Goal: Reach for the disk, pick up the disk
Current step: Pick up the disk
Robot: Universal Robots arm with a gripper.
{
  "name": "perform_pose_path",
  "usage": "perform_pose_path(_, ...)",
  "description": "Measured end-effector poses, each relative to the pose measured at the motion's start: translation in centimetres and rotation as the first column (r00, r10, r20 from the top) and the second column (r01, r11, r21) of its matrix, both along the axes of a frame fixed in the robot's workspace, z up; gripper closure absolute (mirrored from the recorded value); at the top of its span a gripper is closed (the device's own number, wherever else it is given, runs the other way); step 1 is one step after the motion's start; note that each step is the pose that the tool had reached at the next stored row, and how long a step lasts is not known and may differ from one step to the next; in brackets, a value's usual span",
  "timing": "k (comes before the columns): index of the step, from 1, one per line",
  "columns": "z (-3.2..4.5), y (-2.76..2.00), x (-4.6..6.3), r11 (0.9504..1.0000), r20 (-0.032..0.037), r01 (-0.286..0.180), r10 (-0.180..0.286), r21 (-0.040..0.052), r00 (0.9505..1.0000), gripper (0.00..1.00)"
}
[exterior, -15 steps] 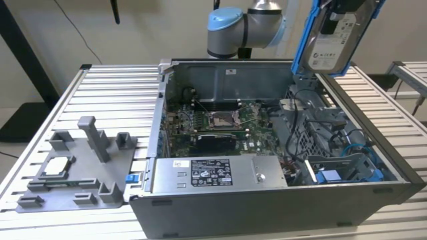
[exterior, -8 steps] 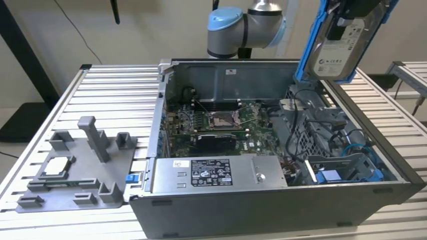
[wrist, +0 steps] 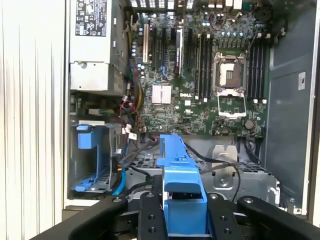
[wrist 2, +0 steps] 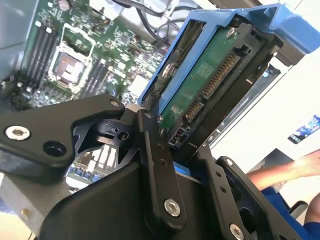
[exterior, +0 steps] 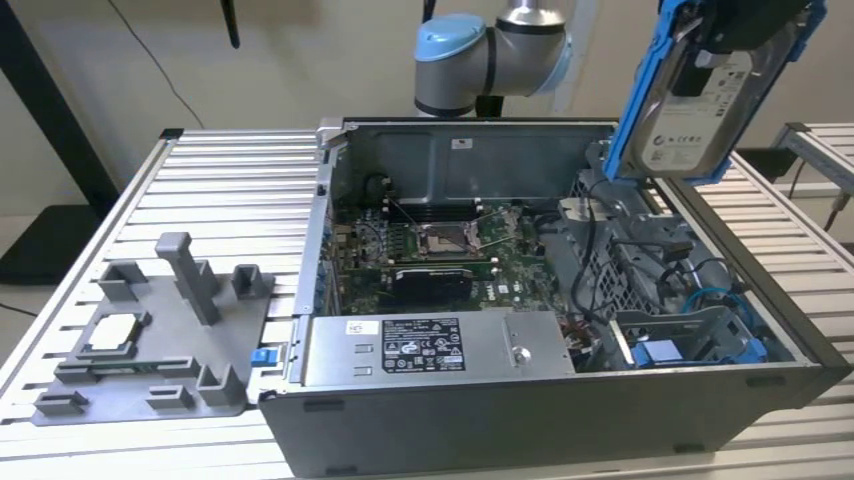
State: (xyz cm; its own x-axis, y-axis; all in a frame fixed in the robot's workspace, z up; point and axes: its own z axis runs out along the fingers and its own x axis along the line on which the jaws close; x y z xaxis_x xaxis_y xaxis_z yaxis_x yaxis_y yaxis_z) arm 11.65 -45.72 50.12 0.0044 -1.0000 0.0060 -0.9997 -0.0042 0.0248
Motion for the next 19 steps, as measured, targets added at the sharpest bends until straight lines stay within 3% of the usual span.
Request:
perform_pose_path(6,0.0,-2.32,0.0,1.0,0.0,0.0,0.0,0.0,1.0,1.0)
perform_pose_path(19,-0.1,-6.47,-0.2,1.0,0.0,0.003,-0.003,0.0001,1.0,1.0)
